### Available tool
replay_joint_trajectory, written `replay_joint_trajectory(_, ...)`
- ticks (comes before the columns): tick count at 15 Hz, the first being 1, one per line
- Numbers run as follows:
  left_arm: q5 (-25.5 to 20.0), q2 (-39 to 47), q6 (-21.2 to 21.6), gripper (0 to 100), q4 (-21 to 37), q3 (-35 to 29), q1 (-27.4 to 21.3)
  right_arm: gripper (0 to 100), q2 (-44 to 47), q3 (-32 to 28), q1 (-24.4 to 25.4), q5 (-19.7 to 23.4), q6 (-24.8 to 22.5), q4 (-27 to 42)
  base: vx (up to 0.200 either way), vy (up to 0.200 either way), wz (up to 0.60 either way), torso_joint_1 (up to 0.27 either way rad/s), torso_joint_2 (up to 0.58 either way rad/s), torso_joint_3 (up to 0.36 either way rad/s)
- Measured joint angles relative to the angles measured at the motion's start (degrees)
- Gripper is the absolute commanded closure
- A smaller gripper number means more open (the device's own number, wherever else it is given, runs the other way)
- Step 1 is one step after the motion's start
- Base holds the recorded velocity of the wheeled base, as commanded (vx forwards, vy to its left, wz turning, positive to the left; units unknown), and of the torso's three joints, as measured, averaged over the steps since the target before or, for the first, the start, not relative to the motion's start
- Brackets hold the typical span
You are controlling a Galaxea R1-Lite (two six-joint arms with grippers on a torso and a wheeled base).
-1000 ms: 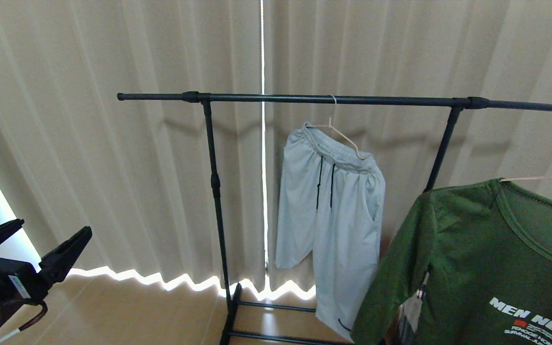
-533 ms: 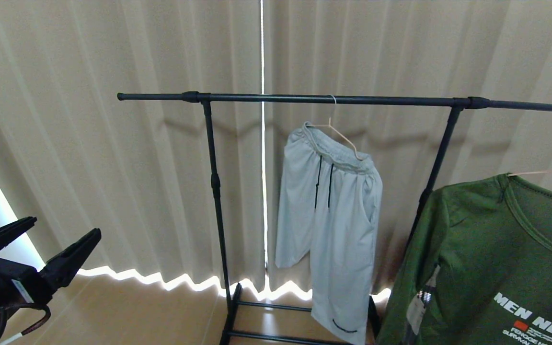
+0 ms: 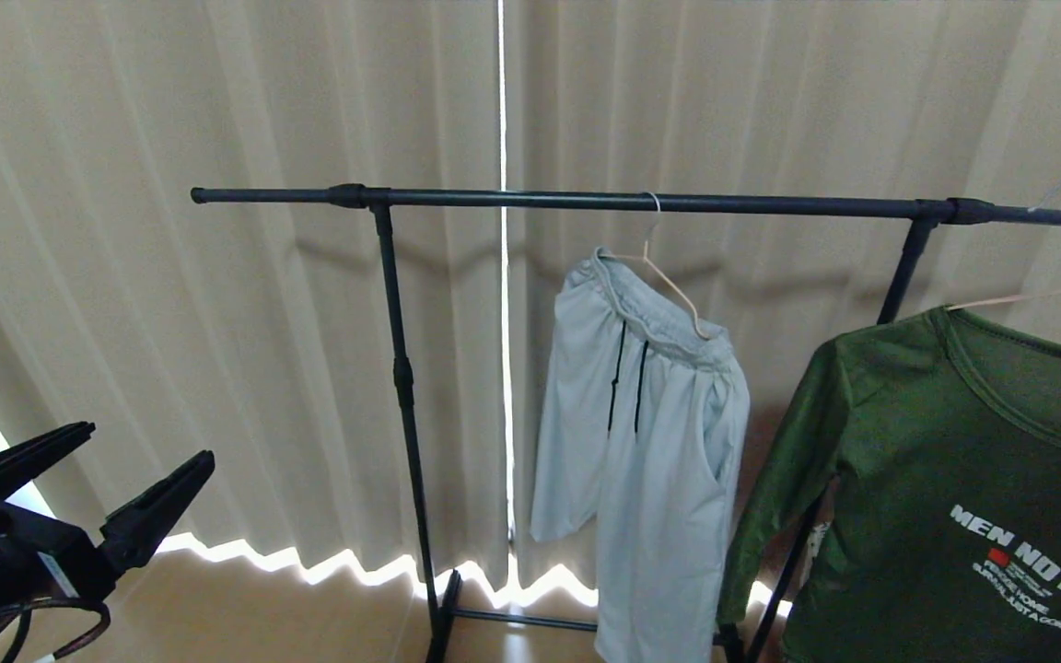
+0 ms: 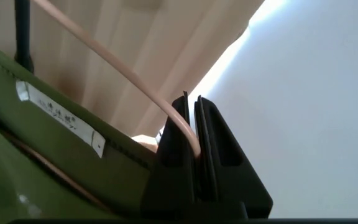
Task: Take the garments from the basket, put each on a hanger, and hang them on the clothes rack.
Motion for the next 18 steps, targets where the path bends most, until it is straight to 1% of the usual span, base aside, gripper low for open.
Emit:
replay_joint_trajectory(4,0.0,-0.3,0.1,0,0.0,0.3,0.0,100,5.0,-3.1,1.6,0.0,0.2,-0.5,0.200,0.000,0.00,0.006,0.00,0.000)
replay_joint_trajectory(7,0.0,-1.3,0.1,0,0.1,0.4,-0.1,100,8.2,-5.0,4.5,-0.3,0.4,-0.6,0.200,0.000,0.00,0.006,0.00,0.004)
replay_joint_trajectory(12,0.0,-2.8,0.2,0,0.1,0.8,-0.2,100,11.9,-9.6,9.0,-5.3,0.4,-0.2,0.000,0.000,0.00,0.000,0.00,0.000)
replay_joint_trajectory(18,-0.1,-3.4,0.3,0,0.2,1.0,-0.2,100,16.3,-9.6,11.9,-8.9,0.4,-0.5,0.000,0.000,0.00,0.000,0.00,0.000)
